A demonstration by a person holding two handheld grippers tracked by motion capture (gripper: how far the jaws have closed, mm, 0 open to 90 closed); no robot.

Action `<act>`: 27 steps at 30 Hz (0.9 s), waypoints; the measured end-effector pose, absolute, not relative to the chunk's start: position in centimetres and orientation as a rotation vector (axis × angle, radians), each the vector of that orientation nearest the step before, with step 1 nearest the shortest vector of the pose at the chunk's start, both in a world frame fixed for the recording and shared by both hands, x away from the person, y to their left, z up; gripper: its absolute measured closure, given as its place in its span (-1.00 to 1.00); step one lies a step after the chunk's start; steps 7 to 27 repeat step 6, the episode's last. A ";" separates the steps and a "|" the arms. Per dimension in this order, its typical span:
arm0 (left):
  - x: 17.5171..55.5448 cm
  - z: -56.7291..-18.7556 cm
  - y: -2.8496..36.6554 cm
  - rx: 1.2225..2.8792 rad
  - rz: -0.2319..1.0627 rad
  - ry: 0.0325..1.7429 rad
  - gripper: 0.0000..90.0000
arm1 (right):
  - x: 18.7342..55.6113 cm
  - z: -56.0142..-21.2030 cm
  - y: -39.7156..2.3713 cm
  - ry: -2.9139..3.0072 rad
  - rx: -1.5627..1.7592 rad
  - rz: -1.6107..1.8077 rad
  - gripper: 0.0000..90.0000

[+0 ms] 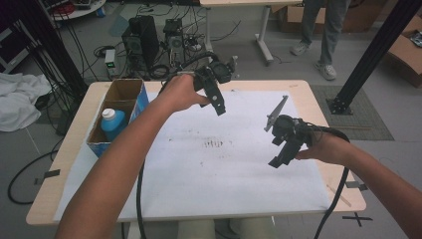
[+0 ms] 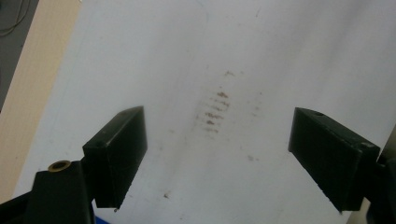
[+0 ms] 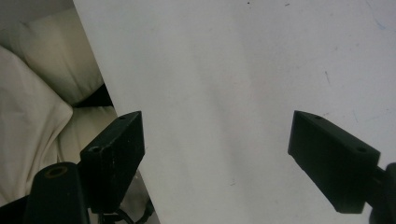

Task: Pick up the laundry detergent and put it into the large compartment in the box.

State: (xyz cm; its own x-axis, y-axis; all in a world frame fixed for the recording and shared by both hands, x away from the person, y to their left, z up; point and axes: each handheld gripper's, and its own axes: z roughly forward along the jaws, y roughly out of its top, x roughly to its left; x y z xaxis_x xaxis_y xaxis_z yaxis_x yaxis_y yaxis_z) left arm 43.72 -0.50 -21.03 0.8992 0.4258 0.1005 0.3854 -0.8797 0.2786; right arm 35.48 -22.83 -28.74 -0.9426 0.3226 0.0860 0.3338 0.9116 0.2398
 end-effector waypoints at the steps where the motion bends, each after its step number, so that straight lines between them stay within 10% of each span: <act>1: 43.7 -21.0 -0.5 2.814 0.231 0.611 -0.55 | 35.4 -28.7 -22.8 -3.027 -0.521 -0.394 -0.59; 27: 43.7 -21.1 -0.5 2.816 0.232 0.606 -0.55 | 35.4 -28.7 -22.9 -3.028 -0.524 -0.396 -0.59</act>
